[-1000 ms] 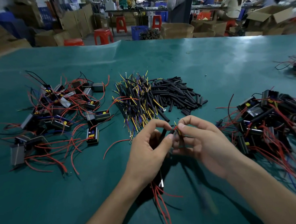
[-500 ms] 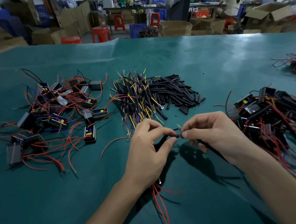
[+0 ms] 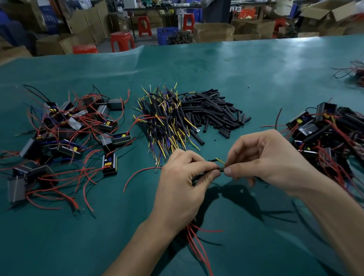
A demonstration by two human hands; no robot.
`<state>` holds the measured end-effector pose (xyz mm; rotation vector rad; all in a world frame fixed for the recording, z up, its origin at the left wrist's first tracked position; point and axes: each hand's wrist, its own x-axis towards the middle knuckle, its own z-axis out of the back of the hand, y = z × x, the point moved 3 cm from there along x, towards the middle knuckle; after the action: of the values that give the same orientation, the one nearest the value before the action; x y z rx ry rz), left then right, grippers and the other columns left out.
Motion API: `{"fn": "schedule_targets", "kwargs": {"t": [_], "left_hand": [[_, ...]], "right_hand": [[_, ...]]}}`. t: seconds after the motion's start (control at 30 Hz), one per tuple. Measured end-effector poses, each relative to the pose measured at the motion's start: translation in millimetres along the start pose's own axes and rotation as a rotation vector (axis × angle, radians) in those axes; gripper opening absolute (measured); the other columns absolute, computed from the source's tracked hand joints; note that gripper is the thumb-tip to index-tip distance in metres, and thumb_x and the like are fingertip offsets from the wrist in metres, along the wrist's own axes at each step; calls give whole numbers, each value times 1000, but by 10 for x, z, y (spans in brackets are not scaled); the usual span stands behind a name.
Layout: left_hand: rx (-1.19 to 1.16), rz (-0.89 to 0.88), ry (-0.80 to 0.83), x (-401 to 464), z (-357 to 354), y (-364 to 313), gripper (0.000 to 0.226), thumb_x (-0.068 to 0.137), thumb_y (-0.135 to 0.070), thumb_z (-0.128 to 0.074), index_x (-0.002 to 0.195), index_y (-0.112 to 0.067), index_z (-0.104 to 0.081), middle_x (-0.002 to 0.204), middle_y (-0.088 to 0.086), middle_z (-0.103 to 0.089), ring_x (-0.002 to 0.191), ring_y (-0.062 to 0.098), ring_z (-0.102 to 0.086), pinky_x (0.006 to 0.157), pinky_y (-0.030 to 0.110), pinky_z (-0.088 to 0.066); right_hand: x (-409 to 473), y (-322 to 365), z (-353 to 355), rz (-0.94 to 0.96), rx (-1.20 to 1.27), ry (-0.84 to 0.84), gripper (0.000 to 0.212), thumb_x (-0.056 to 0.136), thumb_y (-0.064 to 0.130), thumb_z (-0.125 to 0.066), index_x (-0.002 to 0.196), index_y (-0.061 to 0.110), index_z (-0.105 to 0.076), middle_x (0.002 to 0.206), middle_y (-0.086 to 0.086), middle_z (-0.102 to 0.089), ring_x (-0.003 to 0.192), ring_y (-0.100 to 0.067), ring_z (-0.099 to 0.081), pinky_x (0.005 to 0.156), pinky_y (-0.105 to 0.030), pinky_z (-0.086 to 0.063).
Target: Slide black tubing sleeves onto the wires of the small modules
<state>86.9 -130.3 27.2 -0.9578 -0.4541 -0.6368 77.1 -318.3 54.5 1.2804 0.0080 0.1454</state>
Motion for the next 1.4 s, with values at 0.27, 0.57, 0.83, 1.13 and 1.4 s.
{"fn": "schedule_targets", "kwargs": {"t": [0.27,0.57,0.83,1.13,1.4], "left_hand": [[-43,-12,-2,1,20,-18,8,85,-23,-79,91,-18,-81,80,-8,-69,84,14,-58,75,27,-45],[-125,41,-31,-2,56,-41,9,82,-25,-82,86,-18,-77,80,-15,-71,80,10,-64,73,26,-50],[-334,391,175,12,-22,164,11,88,-22,-67,96,-20,-76,75,-1,-74,68,18,-69,71,41,-58],[-376,404,226,-5,-52,187,20,84,-28,-67,97,-18,-79,78,-2,-76,67,13,-65,71,42,-58],[-376,401,221,20,4,199,13,87,-14,-77,99,-18,-80,83,-3,-78,76,18,-75,79,44,-61]], "right_hand": [[-7,-31,-3,-28,81,52,22,66,13,-87,80,4,-73,73,-22,-73,62,-24,-71,52,-28,-55],[-7,-17,-29,-33,115,88,17,68,8,-85,81,5,-74,73,-20,-73,60,-25,-71,53,-28,-56],[5,-24,-13,-40,65,17,21,75,4,-81,89,17,-74,68,-11,-66,56,-21,-63,45,-28,-48],[24,-79,-30,18,-187,-42,15,89,11,-77,88,26,-76,72,-3,-74,53,-18,-66,41,-26,-46],[17,-34,23,43,-64,-128,8,87,1,-76,85,7,-72,72,-6,-67,53,-15,-61,46,-29,-49]]}}
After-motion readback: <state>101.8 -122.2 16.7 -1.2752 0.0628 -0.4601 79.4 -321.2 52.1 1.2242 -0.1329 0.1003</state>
